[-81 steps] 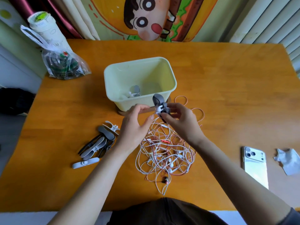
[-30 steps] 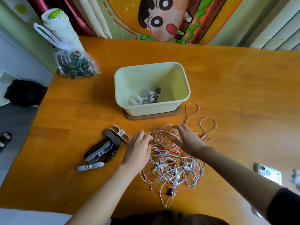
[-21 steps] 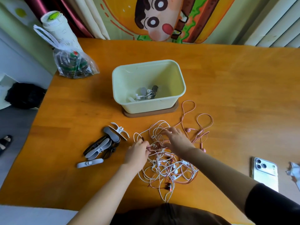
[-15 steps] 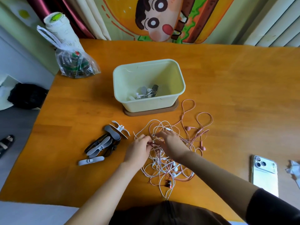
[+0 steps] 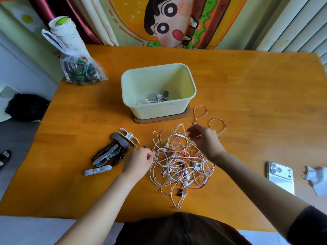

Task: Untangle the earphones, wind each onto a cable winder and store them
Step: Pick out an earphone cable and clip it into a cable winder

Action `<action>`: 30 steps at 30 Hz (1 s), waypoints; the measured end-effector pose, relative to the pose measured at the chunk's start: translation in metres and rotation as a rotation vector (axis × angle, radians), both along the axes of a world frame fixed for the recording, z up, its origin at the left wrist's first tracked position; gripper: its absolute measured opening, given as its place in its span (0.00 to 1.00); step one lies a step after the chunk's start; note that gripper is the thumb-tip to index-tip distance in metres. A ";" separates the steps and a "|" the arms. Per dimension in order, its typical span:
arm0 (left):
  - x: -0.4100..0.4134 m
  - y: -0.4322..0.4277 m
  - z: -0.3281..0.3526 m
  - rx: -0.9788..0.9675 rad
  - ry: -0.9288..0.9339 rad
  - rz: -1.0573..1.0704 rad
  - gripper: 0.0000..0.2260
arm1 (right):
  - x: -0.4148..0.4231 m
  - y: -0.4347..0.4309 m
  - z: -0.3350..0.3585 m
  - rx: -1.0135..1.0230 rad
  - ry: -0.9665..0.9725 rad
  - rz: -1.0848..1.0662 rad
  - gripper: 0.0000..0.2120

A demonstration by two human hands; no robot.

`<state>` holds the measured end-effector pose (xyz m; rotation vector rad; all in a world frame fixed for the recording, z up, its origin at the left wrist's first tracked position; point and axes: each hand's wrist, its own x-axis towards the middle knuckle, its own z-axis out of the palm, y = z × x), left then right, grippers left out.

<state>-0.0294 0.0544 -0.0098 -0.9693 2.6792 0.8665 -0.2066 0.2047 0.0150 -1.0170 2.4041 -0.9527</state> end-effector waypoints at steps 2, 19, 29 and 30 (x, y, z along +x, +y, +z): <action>0.004 0.000 -0.005 -0.024 -0.073 -0.021 0.09 | -0.005 -0.002 0.011 -0.045 0.028 -0.026 0.10; -0.058 0.017 0.041 0.135 0.469 -0.062 0.01 | -0.007 -0.006 0.092 -0.408 -0.192 0.022 0.13; -0.057 0.027 0.077 0.285 0.664 -0.030 0.07 | -0.022 0.030 0.045 0.147 -0.052 -0.085 0.08; -0.058 0.026 0.083 0.268 0.692 -0.042 0.06 | -0.020 0.032 0.039 0.180 -0.057 -0.065 0.09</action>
